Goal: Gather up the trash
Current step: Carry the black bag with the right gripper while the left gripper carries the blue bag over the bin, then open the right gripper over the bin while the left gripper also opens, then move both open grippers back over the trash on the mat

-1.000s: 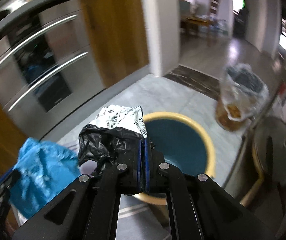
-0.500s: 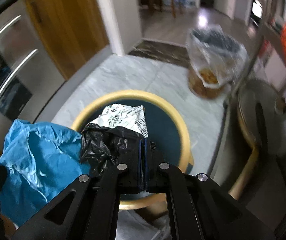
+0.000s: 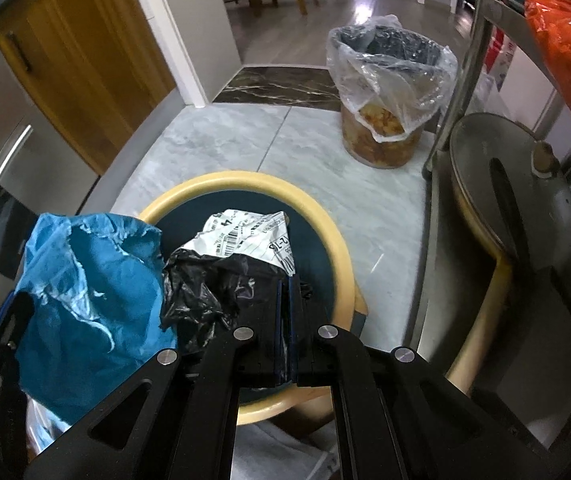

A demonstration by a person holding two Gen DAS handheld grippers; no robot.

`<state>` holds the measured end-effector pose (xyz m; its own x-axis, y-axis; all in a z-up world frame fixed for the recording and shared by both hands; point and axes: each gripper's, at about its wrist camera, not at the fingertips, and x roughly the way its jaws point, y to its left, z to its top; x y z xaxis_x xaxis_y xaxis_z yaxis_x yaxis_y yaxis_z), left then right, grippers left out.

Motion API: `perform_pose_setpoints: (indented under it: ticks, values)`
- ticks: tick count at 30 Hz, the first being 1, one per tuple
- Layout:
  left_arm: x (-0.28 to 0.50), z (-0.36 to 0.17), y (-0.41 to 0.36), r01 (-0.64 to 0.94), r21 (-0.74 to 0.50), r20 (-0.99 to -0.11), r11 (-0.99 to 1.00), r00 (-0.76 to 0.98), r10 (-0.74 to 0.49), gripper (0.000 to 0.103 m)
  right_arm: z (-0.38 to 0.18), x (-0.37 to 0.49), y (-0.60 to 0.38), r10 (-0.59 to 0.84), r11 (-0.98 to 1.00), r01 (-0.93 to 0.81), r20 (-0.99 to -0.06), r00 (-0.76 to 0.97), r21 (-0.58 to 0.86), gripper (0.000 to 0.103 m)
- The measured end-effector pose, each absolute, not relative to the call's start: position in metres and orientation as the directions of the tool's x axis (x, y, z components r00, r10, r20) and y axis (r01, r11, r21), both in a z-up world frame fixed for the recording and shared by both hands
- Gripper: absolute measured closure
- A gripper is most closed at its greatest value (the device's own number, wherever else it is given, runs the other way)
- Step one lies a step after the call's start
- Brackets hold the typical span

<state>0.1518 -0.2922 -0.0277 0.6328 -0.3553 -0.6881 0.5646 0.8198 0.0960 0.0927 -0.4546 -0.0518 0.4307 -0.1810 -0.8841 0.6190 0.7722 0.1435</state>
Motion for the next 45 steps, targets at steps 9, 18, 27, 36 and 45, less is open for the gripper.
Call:
perform_pose_setpoints:
  ticks: [9, 18, 27, 36, 45]
  values:
    - [0.143, -0.033, -0.304, 0.595, 0.117, -0.682, 0.795, 0.630, -0.372, 0.089, -0.051, 0.094, -0.453, -0.184, 0.770, 0.622, -0.885, 0.428, 0.141, 0.098]
    - [0.140, -0.028, -0.293, 0.558, 0.086, -0.651, 0.825, 0.658, -0.378, 0.047, -0.048, 0.095, -0.453, -0.196, 0.776, 0.616, -0.879, 0.434, 0.132, 0.092]
    - [0.130, -0.023, -0.271, 0.513, 0.083, -0.610, 0.854, 0.704, -0.363, 0.014, -0.037, 0.092, -0.449, -0.188, 0.772, 0.612, -0.857, 0.480, 0.173, 0.037]
    - [0.119, -0.011, -0.227, 0.445, 0.044, -0.582, 0.895, 0.739, -0.339, 0.006, -0.022, 0.093, -0.431, -0.219, 0.773, 0.613, -0.836, 0.502, 0.166, 0.013]
    - [0.100, -0.004, -0.184, 0.421, 0.095, -0.568, 0.902, 0.767, -0.298, 0.006, -0.017, 0.097, -0.402, -0.211, 0.796, 0.584, -0.830, 0.517, 0.161, 0.011]
